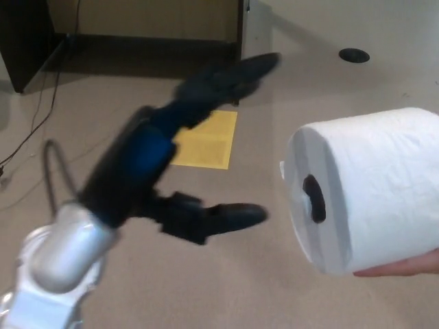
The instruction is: A person is holding a toilet paper roll and the robot extends its left hand to grab the roll by inserting its thumb into the gap in the middle and brings its hand down by its side. Then it extends its arm again to hand the toilet paper roll back to the person.
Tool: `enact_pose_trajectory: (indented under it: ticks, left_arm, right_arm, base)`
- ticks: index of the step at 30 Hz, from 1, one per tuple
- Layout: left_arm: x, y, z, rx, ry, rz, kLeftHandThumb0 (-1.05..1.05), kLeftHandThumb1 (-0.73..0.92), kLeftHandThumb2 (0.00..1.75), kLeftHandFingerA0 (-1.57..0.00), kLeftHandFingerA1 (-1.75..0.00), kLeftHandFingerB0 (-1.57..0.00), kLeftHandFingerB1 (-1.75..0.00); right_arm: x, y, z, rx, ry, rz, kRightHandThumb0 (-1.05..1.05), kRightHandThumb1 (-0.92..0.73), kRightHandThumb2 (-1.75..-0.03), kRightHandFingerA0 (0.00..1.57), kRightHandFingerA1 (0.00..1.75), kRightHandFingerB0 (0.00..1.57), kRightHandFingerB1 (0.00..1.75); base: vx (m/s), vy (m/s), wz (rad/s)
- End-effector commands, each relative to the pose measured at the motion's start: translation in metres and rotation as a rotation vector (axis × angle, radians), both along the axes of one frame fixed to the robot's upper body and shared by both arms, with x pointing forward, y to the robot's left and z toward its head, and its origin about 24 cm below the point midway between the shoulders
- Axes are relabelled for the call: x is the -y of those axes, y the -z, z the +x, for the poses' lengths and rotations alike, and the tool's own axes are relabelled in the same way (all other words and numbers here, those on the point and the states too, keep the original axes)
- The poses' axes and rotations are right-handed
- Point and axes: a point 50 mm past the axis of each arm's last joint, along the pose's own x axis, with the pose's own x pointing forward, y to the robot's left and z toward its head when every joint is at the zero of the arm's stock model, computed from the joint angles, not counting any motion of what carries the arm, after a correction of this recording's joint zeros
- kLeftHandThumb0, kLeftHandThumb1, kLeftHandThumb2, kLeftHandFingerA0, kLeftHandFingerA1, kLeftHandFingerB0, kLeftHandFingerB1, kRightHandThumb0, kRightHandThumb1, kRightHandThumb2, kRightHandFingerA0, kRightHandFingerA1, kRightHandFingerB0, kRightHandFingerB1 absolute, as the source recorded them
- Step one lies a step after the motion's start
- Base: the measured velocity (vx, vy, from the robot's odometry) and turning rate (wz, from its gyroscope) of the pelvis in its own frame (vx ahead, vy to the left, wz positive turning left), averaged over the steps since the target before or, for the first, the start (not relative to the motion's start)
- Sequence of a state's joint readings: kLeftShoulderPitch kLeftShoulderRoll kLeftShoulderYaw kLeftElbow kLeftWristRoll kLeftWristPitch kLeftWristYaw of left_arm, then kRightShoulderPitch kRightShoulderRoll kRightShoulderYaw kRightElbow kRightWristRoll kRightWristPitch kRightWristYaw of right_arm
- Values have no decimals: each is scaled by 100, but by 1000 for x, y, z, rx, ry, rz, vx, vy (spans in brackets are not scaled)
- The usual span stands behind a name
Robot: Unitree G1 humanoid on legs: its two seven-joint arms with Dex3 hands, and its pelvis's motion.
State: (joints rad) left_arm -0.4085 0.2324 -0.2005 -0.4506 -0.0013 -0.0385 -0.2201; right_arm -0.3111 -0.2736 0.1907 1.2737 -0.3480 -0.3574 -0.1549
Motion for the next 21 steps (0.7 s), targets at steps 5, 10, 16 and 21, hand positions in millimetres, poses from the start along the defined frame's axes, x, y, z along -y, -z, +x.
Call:
enact_pose_trajectory:
  ticks: [5, 10, 16, 21]
  left_arm:
    - [21, -2, 13, -52, -73, 62, -52, 38, 63, -20, -39, -9, -32]
    - [21, -5, 18, -35, -59, 60, -50, 38, 62, -21, -39, -9, -32]
    - [20, -8, 23, -11, -91, 102, -49, 37, 62, -22, -41, -9, -32]
    - [18, -6, 24, -18, -94, 99, -50, 37, 62, -23, -41, -9, -32]
  right_arm:
    - [7, -2, 0, -27, 8, -4, -32, -64, -60, 61, 52, 41, 35]
    - [7, -2, 1, -28, 3, -1, -32, -64, -59, 59, 49, 40, 35]
    - [8, -2, 2, -43, -2, -8, -33, -65, -59, 63, 52, 43, 36]
    - [7, -2, 3, -47, 2, -4, -33, -64, -59, 64, 52, 44, 36]
  base:
    - [0, 0, 0]
    - [0, 0, 0]
    - [0, 0, 0]
    - [0, 0, 0]
